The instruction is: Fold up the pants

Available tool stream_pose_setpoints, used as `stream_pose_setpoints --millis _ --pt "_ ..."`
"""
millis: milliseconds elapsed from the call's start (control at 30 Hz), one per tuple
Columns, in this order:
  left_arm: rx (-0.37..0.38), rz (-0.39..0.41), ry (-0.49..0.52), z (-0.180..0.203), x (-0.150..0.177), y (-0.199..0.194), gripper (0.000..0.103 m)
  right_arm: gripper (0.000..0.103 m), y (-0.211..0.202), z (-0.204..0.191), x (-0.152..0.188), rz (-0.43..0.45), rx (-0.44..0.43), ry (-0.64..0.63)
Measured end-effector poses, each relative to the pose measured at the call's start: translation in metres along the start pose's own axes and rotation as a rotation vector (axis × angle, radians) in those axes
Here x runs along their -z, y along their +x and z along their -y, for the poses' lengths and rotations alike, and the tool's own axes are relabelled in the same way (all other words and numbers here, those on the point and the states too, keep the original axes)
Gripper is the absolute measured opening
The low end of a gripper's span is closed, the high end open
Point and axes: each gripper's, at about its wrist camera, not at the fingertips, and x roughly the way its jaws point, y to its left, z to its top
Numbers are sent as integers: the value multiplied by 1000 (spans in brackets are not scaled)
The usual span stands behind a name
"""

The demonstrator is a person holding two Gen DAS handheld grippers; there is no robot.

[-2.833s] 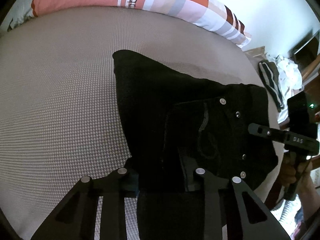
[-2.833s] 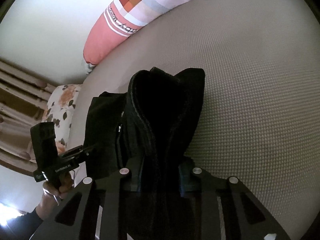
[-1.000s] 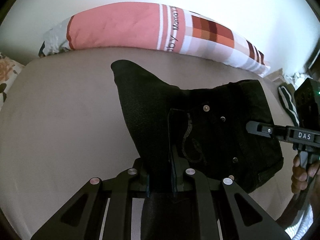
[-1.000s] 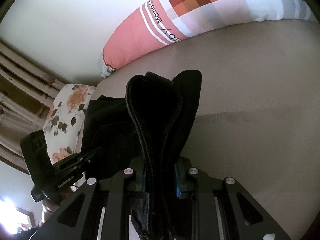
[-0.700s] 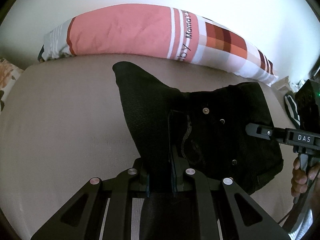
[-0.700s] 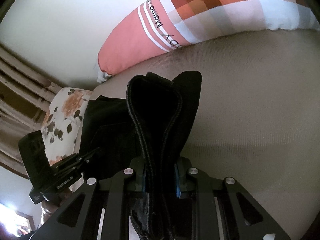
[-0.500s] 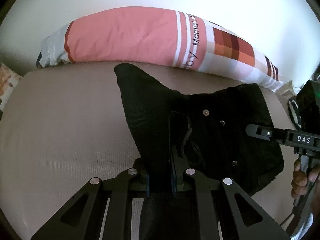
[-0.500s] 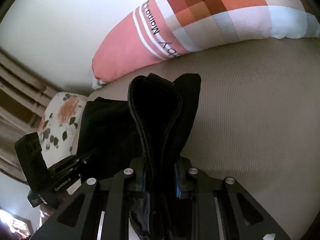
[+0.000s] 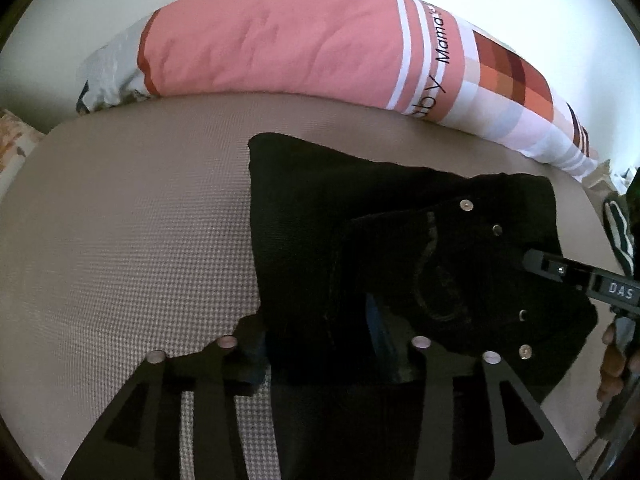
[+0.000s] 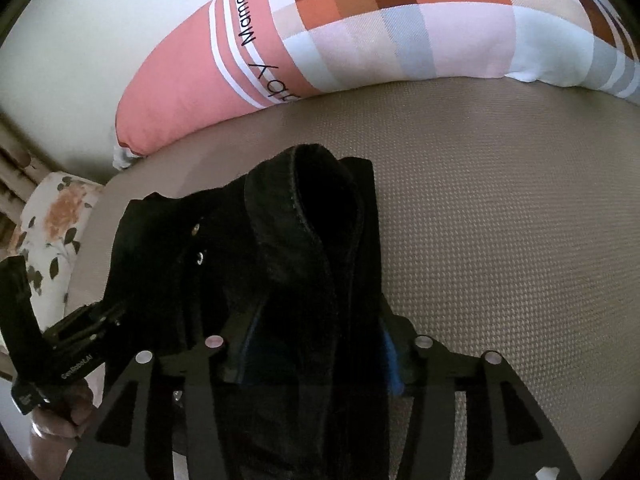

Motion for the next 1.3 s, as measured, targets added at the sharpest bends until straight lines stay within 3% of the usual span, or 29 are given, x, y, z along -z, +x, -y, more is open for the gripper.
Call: stream_pose_setpoints --millis 133,400,533,700,933,1300 --pt "-67 19 37 4 8 -5 63 51 -7 -5 7 -12 35 -24" --pt "-181 36 77 16 41 -43 64 53 -52 -16 36 62 63 -51" --pt "-205 73 100 27 63 -71 64 54 -80 -31 59 107 95 -108" --pt "-229 130 78 38 88 -113 64 62 -117 -52 96 174 108 -161" --pt "-263 195 64 52 120 -160 64 64 -147 -75 135 216 87 -151" --pt "-264 215 -5 53 145 -185 64 74 -163 -101 169 271 131 -212"
